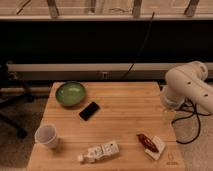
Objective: Pick up the ceramic cup
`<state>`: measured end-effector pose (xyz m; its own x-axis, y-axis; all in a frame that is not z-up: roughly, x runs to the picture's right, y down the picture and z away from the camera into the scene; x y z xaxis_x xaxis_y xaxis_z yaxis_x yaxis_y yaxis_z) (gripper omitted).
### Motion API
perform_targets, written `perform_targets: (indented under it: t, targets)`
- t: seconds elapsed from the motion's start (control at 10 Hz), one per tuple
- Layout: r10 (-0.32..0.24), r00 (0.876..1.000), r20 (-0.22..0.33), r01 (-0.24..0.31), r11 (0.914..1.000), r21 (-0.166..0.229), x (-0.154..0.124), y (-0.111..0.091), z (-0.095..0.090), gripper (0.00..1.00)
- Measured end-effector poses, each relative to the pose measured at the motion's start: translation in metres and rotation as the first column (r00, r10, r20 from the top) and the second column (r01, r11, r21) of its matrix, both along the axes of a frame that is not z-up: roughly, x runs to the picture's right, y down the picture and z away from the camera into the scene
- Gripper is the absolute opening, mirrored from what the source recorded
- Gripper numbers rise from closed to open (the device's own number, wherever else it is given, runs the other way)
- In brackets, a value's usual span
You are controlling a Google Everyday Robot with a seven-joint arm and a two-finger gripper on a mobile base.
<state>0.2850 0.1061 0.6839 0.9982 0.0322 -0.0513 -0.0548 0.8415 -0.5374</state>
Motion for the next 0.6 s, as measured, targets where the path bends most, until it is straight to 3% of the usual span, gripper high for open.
perform_targets:
  t: [0.2,0.6]
  targets:
    - [-0.021,1.000,0.006,0.021,0.9998,0.002,-0.005,0.000,-0.001,0.80]
    - [-0.096,0.995,0.039,0.096,0.9954,0.010,-0.040,-0.002,-0.001,0.80]
